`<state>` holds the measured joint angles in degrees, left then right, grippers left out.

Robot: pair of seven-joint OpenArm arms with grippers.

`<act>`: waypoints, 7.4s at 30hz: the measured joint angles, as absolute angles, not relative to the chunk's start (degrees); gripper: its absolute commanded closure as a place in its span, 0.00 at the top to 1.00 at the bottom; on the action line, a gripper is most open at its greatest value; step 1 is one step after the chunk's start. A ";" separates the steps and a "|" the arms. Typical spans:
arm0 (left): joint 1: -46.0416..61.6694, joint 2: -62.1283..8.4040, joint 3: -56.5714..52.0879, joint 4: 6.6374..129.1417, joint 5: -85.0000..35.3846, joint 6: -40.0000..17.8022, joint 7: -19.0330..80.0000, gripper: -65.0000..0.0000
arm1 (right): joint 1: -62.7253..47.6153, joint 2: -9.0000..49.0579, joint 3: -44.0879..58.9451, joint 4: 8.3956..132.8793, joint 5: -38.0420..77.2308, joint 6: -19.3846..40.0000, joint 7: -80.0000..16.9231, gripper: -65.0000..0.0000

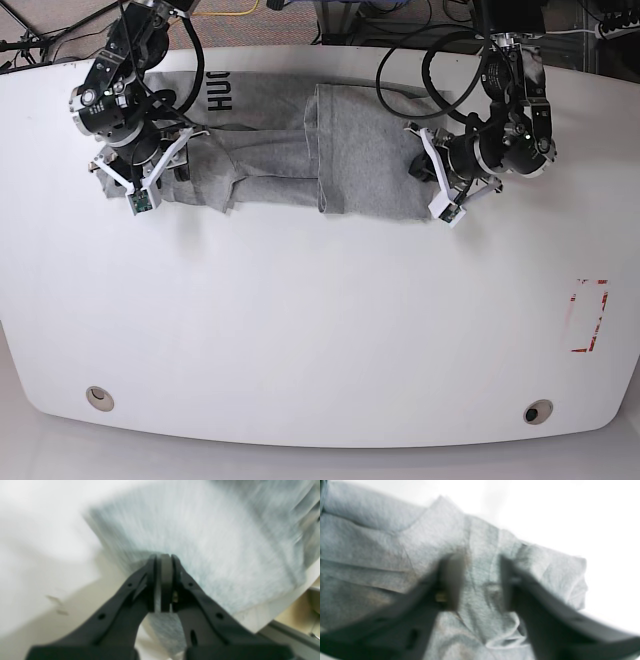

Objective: Fold the T-shirt properly
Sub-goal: 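Grasp the opposite shirt side with the right gripper and pull it inward, then fold both shirt sides inward with both grippers toward each other, then release the shirt with both grippers and pull them apart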

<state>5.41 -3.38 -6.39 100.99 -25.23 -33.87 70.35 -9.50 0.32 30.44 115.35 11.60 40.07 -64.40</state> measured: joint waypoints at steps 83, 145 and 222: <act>6.83 -12.78 -6.22 93.06 -27.07 -34.11 59.94 0.01 | -6.81 3.20 52.38 88.82 41.60 40.12 -77.32 0.00; 0.36 -0.47 -1.02 83.57 -11.86 -34.13 51.05 0.02 | -7.68 -8.14 23.42 114.67 46.54 34.30 -78.83 0.00; -2.72 -5.82 -8.86 83.24 -38.52 -35.88 60.82 0.57 | -9.15 8.01 8.54 113.10 48.88 33.69 -65.12 0.74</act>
<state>-2.72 -5.82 -8.86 83.24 -38.52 -35.88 60.82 -9.15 8.01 8.54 113.10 48.88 33.69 -65.12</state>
